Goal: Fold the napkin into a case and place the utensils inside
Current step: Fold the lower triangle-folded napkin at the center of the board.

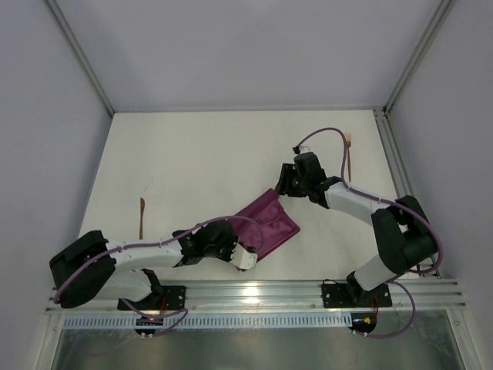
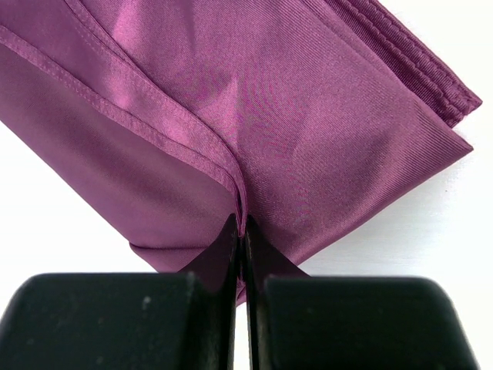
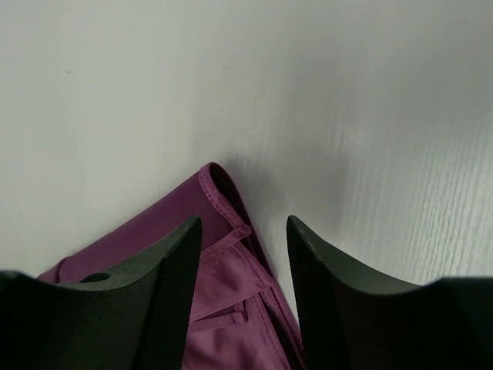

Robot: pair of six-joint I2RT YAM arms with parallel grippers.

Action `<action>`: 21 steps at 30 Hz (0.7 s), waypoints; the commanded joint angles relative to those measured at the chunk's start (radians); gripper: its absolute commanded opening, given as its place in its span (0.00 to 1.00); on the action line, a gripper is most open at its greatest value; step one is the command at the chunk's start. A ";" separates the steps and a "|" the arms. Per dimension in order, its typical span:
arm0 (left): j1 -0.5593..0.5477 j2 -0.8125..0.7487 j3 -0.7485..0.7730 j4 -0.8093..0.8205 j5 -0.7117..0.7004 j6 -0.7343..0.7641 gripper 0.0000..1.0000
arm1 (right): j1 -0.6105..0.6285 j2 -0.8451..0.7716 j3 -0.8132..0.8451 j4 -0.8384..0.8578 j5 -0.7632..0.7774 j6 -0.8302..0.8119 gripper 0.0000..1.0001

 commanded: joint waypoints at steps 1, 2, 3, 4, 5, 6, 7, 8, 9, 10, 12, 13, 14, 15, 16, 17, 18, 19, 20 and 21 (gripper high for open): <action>-0.004 -0.021 0.003 -0.005 0.024 -0.026 0.00 | -0.014 0.094 0.078 -0.019 -0.099 -0.123 0.52; -0.004 -0.021 0.000 -0.007 0.021 -0.024 0.00 | -0.014 0.111 0.099 -0.016 -0.110 -0.134 0.50; -0.004 -0.019 0.000 -0.005 0.019 -0.026 0.00 | -0.016 0.125 0.104 -0.010 -0.122 -0.135 0.49; -0.004 -0.018 0.000 -0.005 0.018 -0.026 0.00 | -0.014 0.143 0.107 0.001 -0.140 -0.135 0.47; -0.004 -0.019 -0.002 -0.005 0.018 -0.029 0.00 | -0.014 0.147 0.104 0.010 -0.148 -0.129 0.43; -0.004 -0.018 -0.002 -0.004 0.016 -0.030 0.00 | -0.014 0.148 0.099 0.019 -0.151 -0.126 0.40; -0.004 -0.018 -0.002 -0.002 0.013 -0.030 0.00 | -0.016 0.148 0.095 0.028 -0.156 -0.123 0.38; -0.004 -0.016 -0.002 -0.001 0.010 -0.033 0.00 | -0.014 0.148 0.079 0.039 -0.162 -0.120 0.35; -0.004 -0.015 0.000 0.012 0.002 -0.035 0.00 | -0.017 0.150 0.073 0.042 -0.170 -0.109 0.33; -0.004 -0.008 0.000 0.015 -0.008 -0.035 0.00 | -0.017 0.153 0.061 0.051 -0.177 -0.106 0.32; -0.004 -0.001 0.000 0.027 -0.019 -0.041 0.00 | -0.019 0.148 0.046 0.093 -0.196 -0.095 0.28; -0.004 0.008 0.000 0.039 -0.025 -0.044 0.00 | -0.019 0.145 0.030 0.102 -0.203 -0.091 0.26; -0.004 0.013 0.000 0.042 -0.025 -0.045 0.00 | -0.020 0.139 0.026 0.110 -0.205 -0.089 0.23; -0.004 0.015 0.000 0.049 -0.025 -0.045 0.00 | -0.019 0.140 0.023 0.119 -0.210 -0.085 0.19; -0.004 0.019 0.000 0.052 -0.025 -0.049 0.00 | -0.020 0.140 0.026 0.117 -0.217 -0.085 0.15; -0.004 0.018 0.000 0.052 -0.025 -0.052 0.00 | -0.020 0.145 0.027 0.114 -0.219 -0.085 0.12; -0.004 0.021 0.000 0.053 -0.025 -0.055 0.00 | -0.022 0.145 0.029 0.113 -0.217 -0.085 0.06; -0.004 0.021 0.000 0.055 -0.025 -0.056 0.00 | -0.023 0.144 0.027 0.113 -0.216 -0.086 0.04; -0.003 0.019 0.000 0.055 -0.034 -0.061 0.00 | -0.023 0.139 0.026 0.111 -0.201 -0.086 0.04; -0.003 0.019 0.000 0.055 -0.036 -0.070 0.00 | -0.023 0.127 0.021 0.104 -0.190 -0.088 0.04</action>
